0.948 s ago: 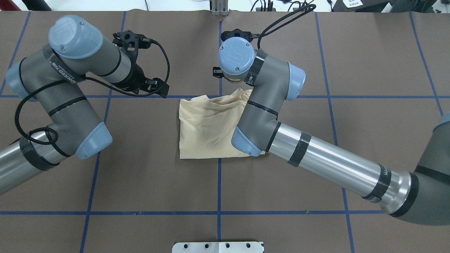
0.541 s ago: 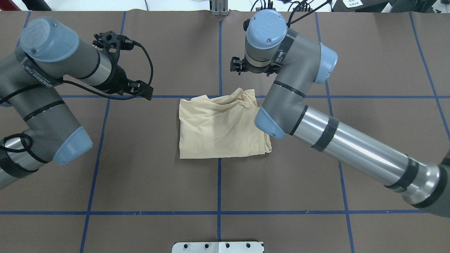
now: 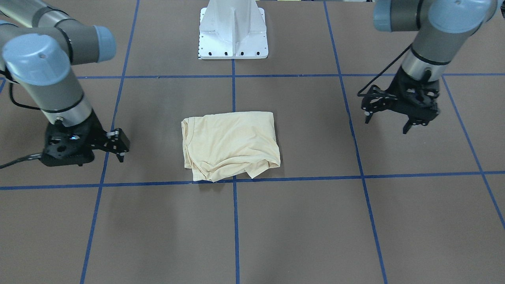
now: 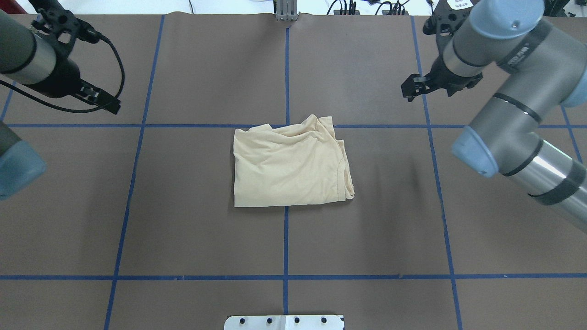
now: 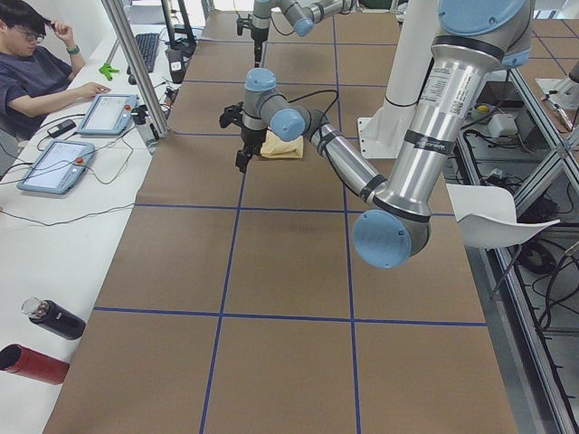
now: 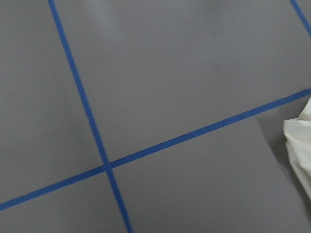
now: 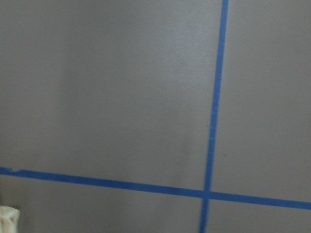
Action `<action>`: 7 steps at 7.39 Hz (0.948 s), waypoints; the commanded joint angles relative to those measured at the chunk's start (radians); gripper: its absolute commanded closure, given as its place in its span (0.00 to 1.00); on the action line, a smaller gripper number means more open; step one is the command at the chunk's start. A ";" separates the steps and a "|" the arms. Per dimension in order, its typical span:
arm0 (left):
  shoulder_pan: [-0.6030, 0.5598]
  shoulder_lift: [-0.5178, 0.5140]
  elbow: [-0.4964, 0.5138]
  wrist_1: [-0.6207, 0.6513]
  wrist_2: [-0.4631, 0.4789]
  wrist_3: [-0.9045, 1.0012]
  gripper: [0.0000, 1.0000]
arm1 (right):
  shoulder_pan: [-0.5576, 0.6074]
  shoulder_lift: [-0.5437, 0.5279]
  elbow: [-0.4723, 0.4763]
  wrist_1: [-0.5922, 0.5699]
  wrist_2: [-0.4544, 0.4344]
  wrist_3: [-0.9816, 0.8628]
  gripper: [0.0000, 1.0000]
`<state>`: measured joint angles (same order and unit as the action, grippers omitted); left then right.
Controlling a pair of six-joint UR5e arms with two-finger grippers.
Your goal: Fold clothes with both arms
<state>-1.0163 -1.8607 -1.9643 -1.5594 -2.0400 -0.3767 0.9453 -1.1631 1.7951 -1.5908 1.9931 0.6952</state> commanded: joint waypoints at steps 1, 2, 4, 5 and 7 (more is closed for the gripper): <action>-0.186 0.111 -0.001 0.013 -0.003 0.294 0.00 | 0.175 -0.220 0.085 -0.006 0.128 -0.289 0.01; -0.256 0.167 0.001 0.012 -0.029 0.390 0.00 | 0.270 -0.309 0.086 -0.003 0.186 -0.454 0.01; -0.391 0.271 0.024 0.005 -0.110 0.557 0.00 | 0.419 -0.450 0.075 -0.005 0.248 -0.694 0.01; -0.445 0.309 0.039 -0.002 -0.130 0.565 0.00 | 0.478 -0.507 0.073 -0.005 0.278 -0.763 0.01; -0.484 0.357 0.066 -0.011 -0.137 0.553 0.00 | 0.581 -0.608 0.084 -0.003 0.308 -0.851 0.01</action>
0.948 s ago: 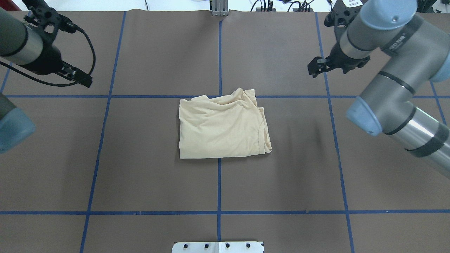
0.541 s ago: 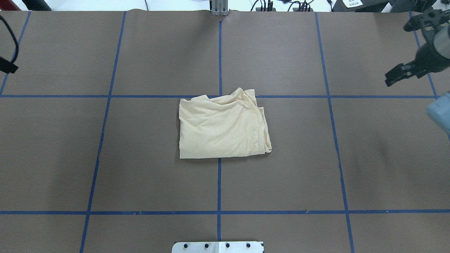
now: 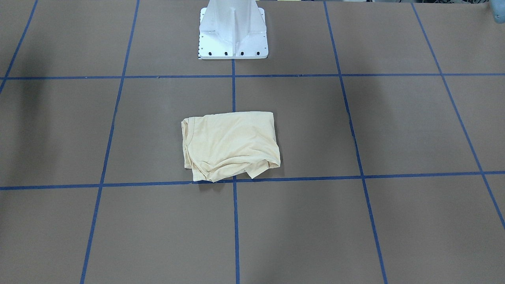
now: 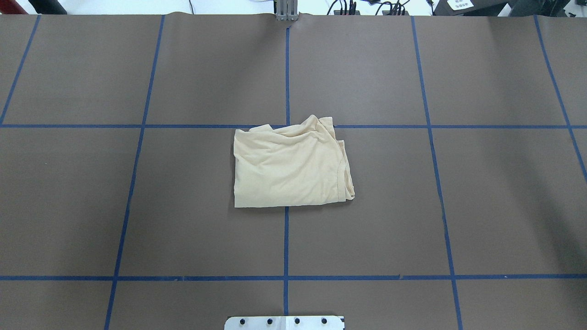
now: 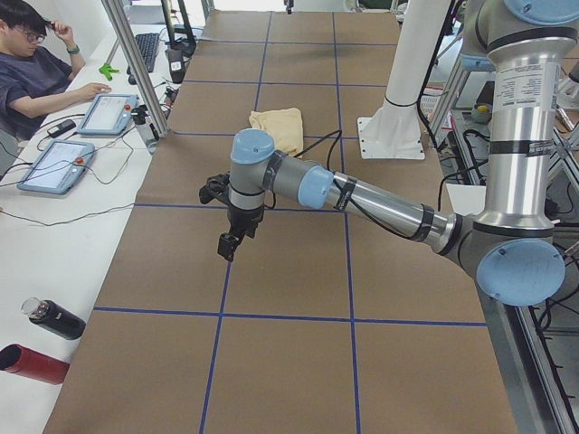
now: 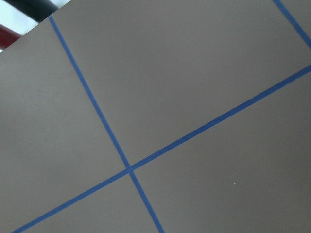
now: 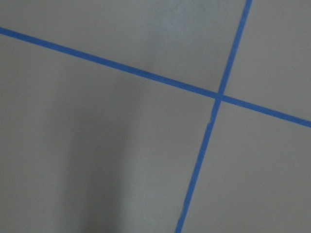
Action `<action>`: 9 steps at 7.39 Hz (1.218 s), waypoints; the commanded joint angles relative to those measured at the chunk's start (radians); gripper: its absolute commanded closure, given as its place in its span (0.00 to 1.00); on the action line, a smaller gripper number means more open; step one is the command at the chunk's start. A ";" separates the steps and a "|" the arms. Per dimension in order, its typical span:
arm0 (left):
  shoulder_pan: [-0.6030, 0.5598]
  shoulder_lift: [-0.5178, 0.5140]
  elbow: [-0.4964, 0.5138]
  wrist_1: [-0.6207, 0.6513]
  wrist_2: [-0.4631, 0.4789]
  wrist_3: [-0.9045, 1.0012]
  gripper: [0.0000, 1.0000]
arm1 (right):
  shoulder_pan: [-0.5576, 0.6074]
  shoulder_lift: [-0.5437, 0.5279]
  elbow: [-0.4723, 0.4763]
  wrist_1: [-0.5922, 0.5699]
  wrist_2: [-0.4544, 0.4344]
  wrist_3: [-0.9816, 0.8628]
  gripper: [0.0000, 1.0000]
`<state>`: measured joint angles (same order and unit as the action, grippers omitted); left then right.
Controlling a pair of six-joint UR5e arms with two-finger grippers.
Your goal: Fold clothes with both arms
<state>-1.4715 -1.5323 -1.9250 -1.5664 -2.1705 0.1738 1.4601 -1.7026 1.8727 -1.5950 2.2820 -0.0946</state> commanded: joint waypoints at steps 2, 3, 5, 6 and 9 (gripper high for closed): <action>-0.093 0.107 0.026 -0.017 -0.120 0.012 0.00 | 0.095 -0.103 0.029 0.000 0.014 -0.033 0.00; -0.113 0.185 0.008 -0.053 -0.218 0.012 0.00 | 0.095 -0.104 0.032 0.001 0.008 0.049 0.00; -0.115 0.212 0.017 -0.107 -0.221 0.004 0.00 | 0.095 -0.109 0.034 0.004 0.011 0.079 0.00; -0.116 0.212 0.008 -0.107 -0.221 0.003 0.00 | 0.095 -0.107 0.034 0.004 0.011 0.082 0.00; -0.115 0.213 0.064 -0.104 -0.218 0.004 0.00 | 0.095 -0.107 0.036 0.006 0.017 0.078 0.00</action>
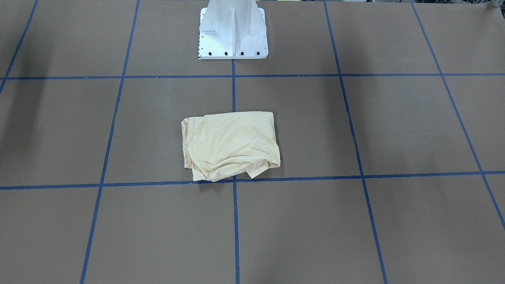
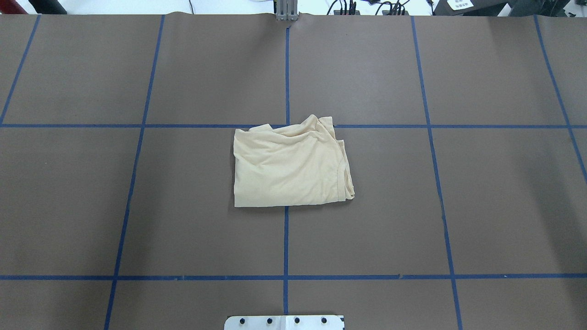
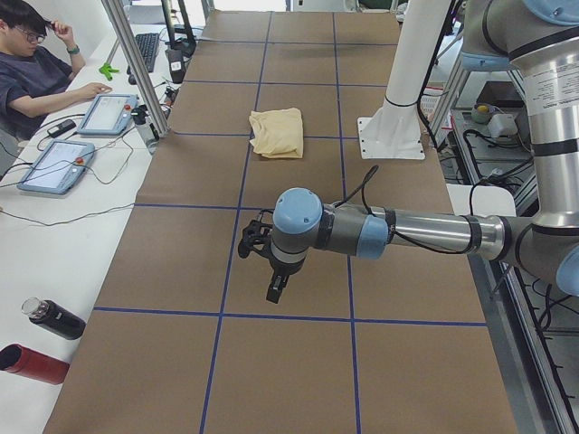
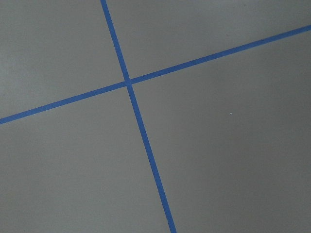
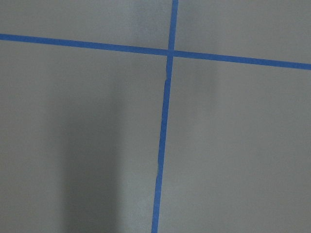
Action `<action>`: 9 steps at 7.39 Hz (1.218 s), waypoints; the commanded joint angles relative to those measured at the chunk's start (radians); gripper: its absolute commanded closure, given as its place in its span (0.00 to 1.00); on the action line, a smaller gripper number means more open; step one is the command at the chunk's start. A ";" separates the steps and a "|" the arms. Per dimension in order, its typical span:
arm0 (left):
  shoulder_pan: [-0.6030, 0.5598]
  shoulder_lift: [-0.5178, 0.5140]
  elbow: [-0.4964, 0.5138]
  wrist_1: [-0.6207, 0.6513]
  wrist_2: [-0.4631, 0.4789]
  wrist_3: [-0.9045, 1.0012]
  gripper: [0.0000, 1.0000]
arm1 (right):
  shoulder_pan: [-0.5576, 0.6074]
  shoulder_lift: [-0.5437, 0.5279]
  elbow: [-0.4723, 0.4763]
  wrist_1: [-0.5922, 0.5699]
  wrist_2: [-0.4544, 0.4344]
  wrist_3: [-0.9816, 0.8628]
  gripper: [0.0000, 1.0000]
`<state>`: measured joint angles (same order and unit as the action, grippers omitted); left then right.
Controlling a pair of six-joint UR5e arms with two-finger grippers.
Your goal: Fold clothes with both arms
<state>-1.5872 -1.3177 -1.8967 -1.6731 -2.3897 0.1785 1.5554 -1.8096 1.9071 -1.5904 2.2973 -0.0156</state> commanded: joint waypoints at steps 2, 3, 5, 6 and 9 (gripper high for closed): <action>-0.002 -0.011 0.067 0.009 0.048 -0.004 0.00 | 0.000 -0.001 -0.002 0.020 0.004 0.002 0.00; -0.002 -0.017 0.071 0.015 0.099 -0.007 0.00 | 0.000 -0.002 -0.002 0.018 0.004 0.002 0.00; -0.003 -0.015 0.051 0.081 0.092 -0.005 0.00 | 0.000 -0.002 -0.002 0.018 0.004 0.002 0.00; 0.000 -0.017 0.063 0.070 0.090 -0.005 0.00 | 0.000 -0.004 -0.002 0.020 0.004 0.002 0.00; -0.002 -0.018 0.042 0.072 0.089 -0.004 0.00 | 0.000 -0.004 0.003 0.020 0.004 0.000 0.00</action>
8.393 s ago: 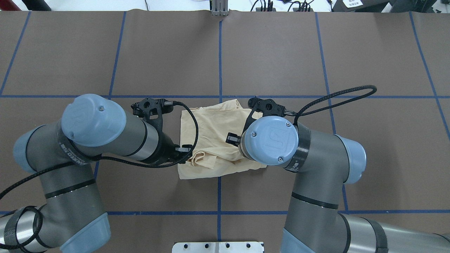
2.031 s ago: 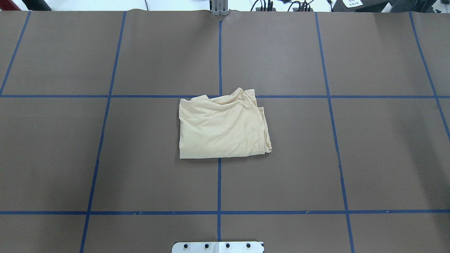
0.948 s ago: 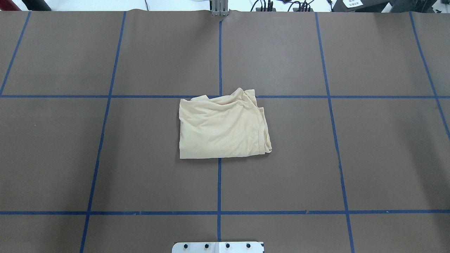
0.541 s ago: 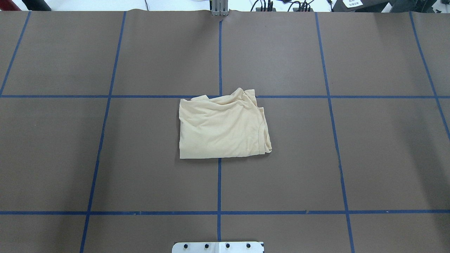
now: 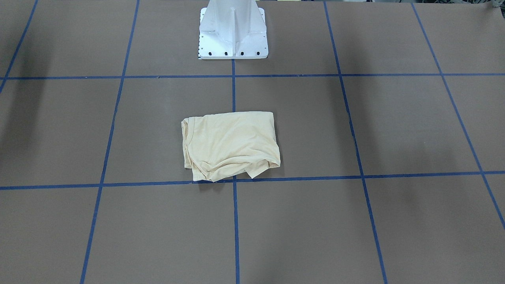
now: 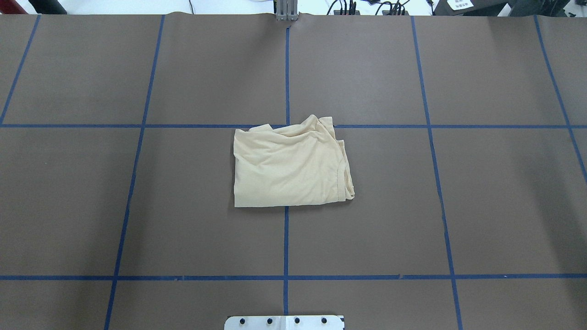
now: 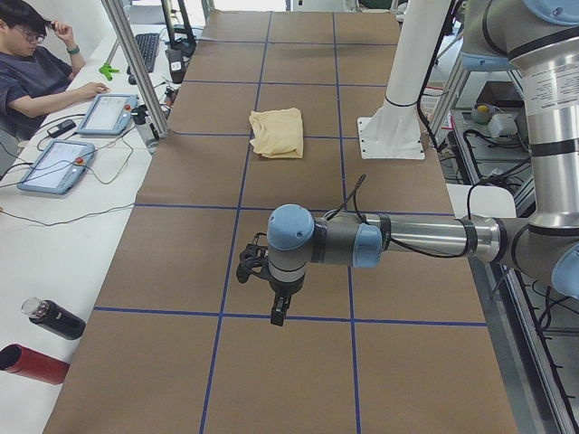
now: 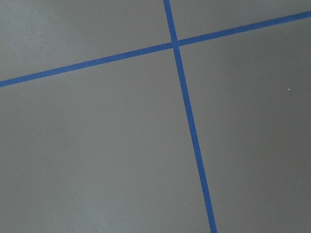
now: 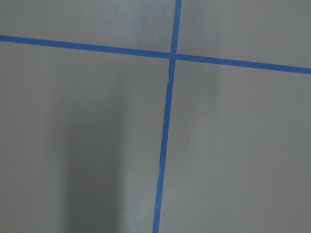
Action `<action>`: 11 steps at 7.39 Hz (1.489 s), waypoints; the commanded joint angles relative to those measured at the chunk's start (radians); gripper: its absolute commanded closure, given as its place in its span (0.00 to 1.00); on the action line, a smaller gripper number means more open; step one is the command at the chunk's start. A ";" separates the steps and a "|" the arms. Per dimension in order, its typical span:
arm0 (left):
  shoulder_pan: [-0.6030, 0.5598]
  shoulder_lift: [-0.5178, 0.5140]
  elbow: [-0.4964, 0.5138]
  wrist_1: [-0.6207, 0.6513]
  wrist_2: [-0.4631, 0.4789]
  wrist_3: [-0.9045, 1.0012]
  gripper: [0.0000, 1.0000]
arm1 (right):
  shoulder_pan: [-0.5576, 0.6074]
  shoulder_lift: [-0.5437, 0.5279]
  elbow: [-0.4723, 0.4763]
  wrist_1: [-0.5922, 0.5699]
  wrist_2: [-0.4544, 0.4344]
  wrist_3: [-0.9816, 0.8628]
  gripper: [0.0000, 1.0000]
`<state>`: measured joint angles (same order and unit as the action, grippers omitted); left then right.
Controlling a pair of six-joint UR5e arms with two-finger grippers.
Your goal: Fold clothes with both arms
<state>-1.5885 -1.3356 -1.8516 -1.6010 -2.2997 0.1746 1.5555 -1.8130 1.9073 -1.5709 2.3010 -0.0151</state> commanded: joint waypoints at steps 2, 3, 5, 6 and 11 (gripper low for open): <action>-0.001 -0.001 -0.006 0.000 0.000 0.000 0.00 | 0.000 0.000 0.003 0.000 0.000 0.000 0.00; 0.001 -0.002 -0.006 0.000 0.000 0.000 0.00 | 0.000 0.000 0.003 0.000 0.000 0.000 0.00; -0.001 -0.002 -0.009 0.000 0.000 0.000 0.00 | 0.000 0.000 0.003 0.000 0.000 0.000 0.00; -0.001 -0.001 -0.009 0.000 0.000 0.000 0.00 | 0.000 0.000 0.003 0.002 0.000 -0.002 0.00; -0.001 0.001 -0.009 0.001 0.000 0.000 0.00 | 0.000 -0.009 0.001 0.045 -0.002 -0.003 0.00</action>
<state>-1.5892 -1.3346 -1.8607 -1.6000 -2.2995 0.1749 1.5554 -1.8202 1.9085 -1.5298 2.2995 -0.0177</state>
